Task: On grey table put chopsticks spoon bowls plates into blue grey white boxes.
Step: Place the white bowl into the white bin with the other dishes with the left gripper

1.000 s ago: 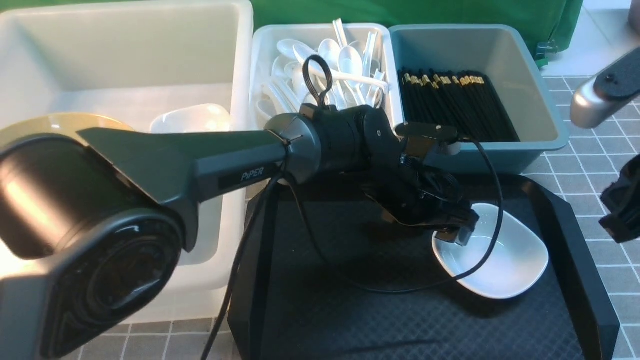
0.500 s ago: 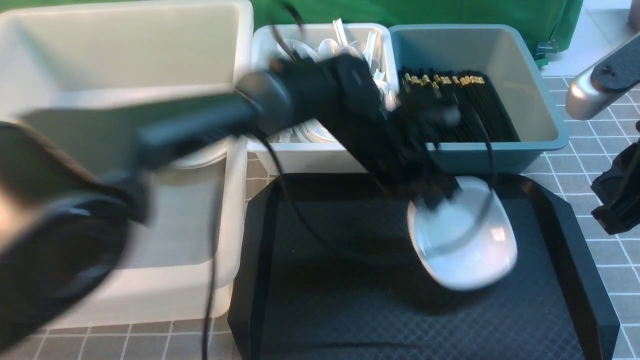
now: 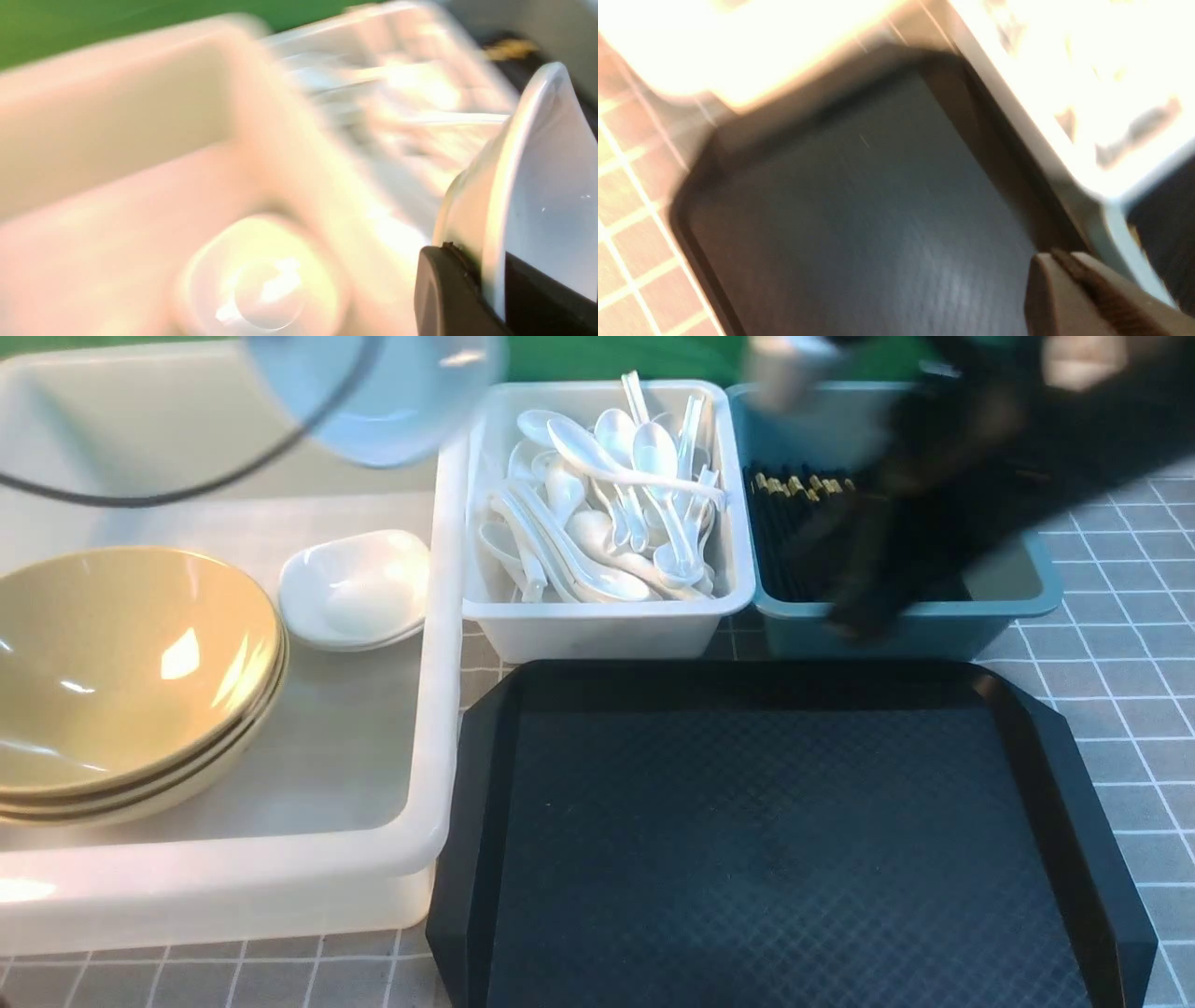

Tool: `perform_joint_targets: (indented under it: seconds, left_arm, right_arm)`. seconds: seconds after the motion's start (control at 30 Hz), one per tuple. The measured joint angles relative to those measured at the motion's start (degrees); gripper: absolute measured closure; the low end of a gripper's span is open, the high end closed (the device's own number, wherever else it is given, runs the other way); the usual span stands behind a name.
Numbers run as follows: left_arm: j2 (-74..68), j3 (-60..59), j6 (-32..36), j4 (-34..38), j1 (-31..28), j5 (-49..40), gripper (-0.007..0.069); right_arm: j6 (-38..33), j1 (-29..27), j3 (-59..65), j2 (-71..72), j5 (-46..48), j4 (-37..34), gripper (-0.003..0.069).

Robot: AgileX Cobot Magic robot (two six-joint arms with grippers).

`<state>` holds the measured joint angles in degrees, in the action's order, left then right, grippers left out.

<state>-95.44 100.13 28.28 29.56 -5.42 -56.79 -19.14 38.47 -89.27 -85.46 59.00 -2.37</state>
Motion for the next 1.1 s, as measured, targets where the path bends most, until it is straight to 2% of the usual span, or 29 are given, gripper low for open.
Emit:
perform_joint_targets:
  seconds: [0.17, 0.23, 0.43, 0.6, 0.73, 0.77, 0.8, 0.83, 0.87, 0.9, 0.93, 1.0, 1.1]
  left_arm:
    - [-6.01, -0.94, -0.38, 0.90, -4.30, 2.67, 0.0624]
    - [-7.60, -0.93, 0.40, 1.30, -4.30, 3.24, 0.0624]
    - [-17.74, -0.99, 9.25, 1.66, -1.76, 7.54, 0.0624]
    - [-23.11, -0.99, 10.34, -1.42, -0.09, 12.62, 0.0606]
    - [-24.83, -0.99, 10.41, -5.47, 0.95, 13.69, 0.0510]
    - [-24.92, -0.99, 10.41, -5.47, 0.99, 13.69, 0.0510]
    - [-25.15, -0.99, 10.41, -6.61, 1.29, 13.53, 0.0467]
    - [-25.41, -0.99, 10.45, -8.10, 1.87, 13.20, 0.0373]
    - [-25.41, -0.99, 10.45, -8.23, 1.94, 13.20, 0.0362]
    - [-25.38, -0.99, 10.45, -9.10, 2.39, 13.02, 0.0256]
    - [-25.24, -0.99, 10.45, -9.42, 2.60, 13.02, 0.0186]
    - [-24.54, -0.99, 10.45, -9.84, 2.66, 13.02, 0.0091]
    - [-23.28, -0.67, 10.27, -10.33, 2.66, 12.77, 0.0012]
  right_arm:
    - [-3.14, 5.30, -10.99, -8.92, 3.49, -0.51, 0.0625]
    - [-3.34, 5.72, -12.26, -9.98, 4.41, -0.50, 0.0625]
    - [-4.20, 6.02, -14.32, -11.92, 8.29, 1.77, 0.0625]
    - [-4.26, 6.02, -14.32, -12.01, 9.07, 3.47, 0.0625]
    - [-4.26, 6.02, -14.32, -12.13, 9.13, 3.59, 0.0625]
    - [-4.26, 6.02, -14.32, -12.13, 9.13, 3.65, 0.0625]
    - [-4.26, 6.02, -14.32, -12.13, 9.18, 3.66, 0.0625]
    - [-4.26, 6.06, -14.32, -12.13, 9.18, 3.66, 0.0625]
    - [-4.26, 6.06, -14.32, -12.13, 9.18, 3.66, 0.0625]
    - [-4.26, 6.06, -14.32, -12.13, 9.20, 3.70, 0.0625]
    - [-4.26, 6.06, -14.32, -12.13, 9.25, 3.70, 0.0624]
    - [-4.26, 6.09, -14.32, -12.13, 9.38, 3.70, 0.0622]
    - [-4.26, 6.09, -14.32, -12.13, 9.94, 3.77, 0.0622]
